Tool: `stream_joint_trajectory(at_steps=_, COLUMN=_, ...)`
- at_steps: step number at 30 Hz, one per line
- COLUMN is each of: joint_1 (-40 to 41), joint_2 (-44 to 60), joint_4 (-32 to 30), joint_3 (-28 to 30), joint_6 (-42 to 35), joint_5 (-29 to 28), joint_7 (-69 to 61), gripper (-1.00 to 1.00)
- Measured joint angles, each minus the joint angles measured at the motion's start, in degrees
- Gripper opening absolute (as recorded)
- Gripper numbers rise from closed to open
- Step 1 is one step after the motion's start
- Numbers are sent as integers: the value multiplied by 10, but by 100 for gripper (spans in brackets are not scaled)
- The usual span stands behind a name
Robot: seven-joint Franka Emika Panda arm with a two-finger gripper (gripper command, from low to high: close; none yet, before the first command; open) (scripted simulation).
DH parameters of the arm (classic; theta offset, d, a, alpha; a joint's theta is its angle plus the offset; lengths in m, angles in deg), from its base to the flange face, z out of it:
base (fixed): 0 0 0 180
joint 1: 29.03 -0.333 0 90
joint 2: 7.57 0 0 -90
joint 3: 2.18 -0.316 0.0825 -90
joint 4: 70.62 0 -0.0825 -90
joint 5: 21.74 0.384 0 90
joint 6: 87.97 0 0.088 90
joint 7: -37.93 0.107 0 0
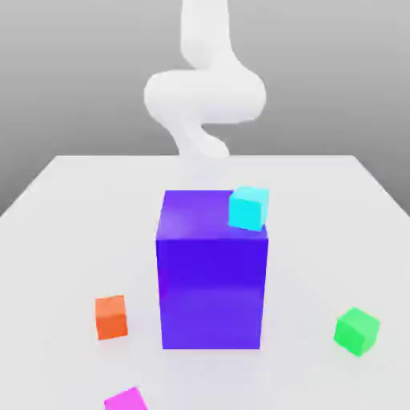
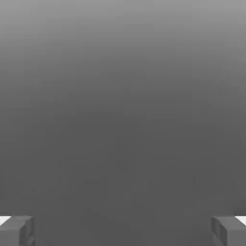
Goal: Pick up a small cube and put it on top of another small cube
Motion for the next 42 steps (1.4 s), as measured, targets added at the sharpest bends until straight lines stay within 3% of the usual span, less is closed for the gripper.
stream_joint_trajectory(at_steps=11, joint_1=84, joint_2=232, joint_4=3, joint_3=-42, joint_6=67, joint_5=-42, joint_7=193, gripper=0)
stream_joint_trajectory(at_steps=19, joint_1=114, joint_2=398, joint_4=6, joint_3=-38, joint_6=116, joint_5=-66, joint_7=326, gripper=0)
stream_joint_trajectory(at_steps=33, joint_1=122, joint_2=683, joint_4=22, joint_3=-14, joint_6=239, joint_5=-24, joint_7=452, gripper=0)
stream_joint_trajectory(at_steps=34, joint_1=120, joint_2=700, joint_4=26, joint_3=-12, joint_6=252, joint_5=-25, joint_7=453, gripper=-100)
stream_joint_trajectory(at_steps=42, joint_1=122, joint_2=688, joint_4=23, joint_3=-14, joint_6=244, joint_5=-23, joint_7=453, gripper=-100)
